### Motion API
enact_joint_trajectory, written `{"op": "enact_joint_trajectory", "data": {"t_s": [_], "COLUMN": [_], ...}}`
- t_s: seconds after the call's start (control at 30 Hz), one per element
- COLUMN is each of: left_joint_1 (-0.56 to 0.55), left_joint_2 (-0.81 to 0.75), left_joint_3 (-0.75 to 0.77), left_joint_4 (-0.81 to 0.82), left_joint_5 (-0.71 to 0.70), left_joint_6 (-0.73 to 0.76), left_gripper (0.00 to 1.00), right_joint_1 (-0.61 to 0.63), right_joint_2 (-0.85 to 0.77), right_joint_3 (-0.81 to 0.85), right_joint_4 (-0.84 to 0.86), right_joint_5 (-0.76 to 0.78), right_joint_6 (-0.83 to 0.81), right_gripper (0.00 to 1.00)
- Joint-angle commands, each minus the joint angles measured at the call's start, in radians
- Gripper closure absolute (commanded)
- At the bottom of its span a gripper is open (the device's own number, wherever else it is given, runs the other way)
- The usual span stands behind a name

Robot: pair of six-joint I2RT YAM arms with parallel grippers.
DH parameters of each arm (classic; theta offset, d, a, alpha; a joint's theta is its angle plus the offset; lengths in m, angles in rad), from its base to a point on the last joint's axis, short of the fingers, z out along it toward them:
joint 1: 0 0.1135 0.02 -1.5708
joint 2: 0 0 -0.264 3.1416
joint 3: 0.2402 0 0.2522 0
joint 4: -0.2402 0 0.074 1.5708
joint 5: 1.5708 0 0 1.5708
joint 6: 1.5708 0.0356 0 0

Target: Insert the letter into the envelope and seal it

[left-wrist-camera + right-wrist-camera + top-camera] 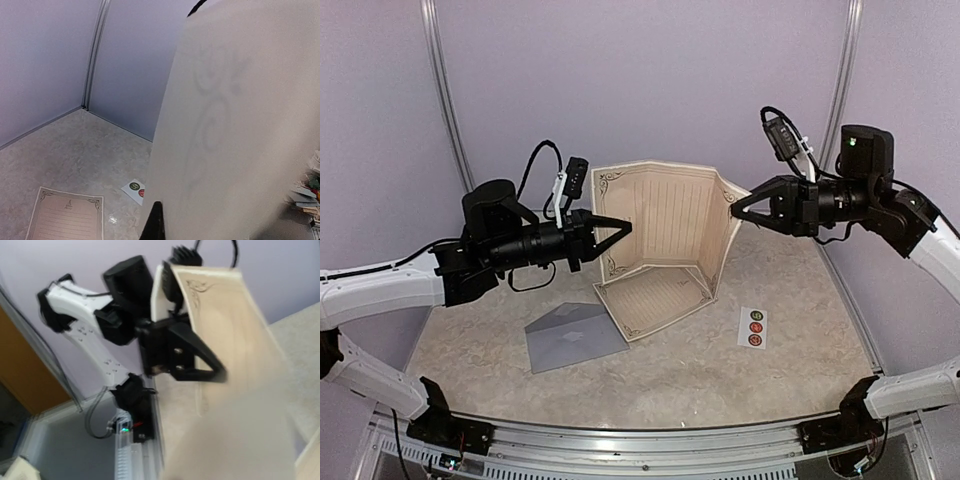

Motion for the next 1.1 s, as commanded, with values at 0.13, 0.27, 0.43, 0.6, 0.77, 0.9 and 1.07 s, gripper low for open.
{"op": "enact_joint_trajectory", "data": {"t_s": [0.13, 0.27, 0.43, 0.6, 0.77, 0.9, 1.07], "left_joint_1": [-0.01, -0.01, -0.011, -0.01, -0.011, -0.014, -0.017], "left_joint_2": [0.002, -0.007, -0.042, -0.073, -0.085, -0.087, -0.071], "left_joint_3": [-0.054, -0.085, -0.098, -0.097, -0.082, -0.07, -0.048], "left_joint_4": [0.068, 0.071, 0.038, 0.015, -0.007, -0.015, -0.022], "left_joint_5": [-0.032, 0.017, 0.036, 0.058, 0.072, 0.064, 0.028], "left_joint_6": [-0.078, -0.064, -0.029, -0.01, 0.001, -0.006, -0.041], "left_gripper": [1.0, 1.0, 1.0, 1.0, 1.0, 1.0, 1.0], "right_joint_1": [-0.008, -0.037, -0.111, -0.235, -0.306, -0.298, -0.166], "right_joint_2": [-0.013, -0.028, -0.095, -0.156, -0.144, -0.084, -0.032], "right_joint_3": [-0.134, -0.179, -0.26, -0.355, -0.422, -0.438, -0.397], "right_joint_4": [0.225, 0.276, 0.387, 0.395, 0.393, 0.466, 0.441], "right_joint_5": [0.24, 0.419, 0.472, 0.534, 0.51, 0.301, 0.085], "right_joint_6": [0.116, 0.177, 0.257, 0.357, 0.379, 0.328, 0.171], "right_gripper": [0.27, 0.15, 0.07, 0.05, 0.04, 0.05, 0.03]}}
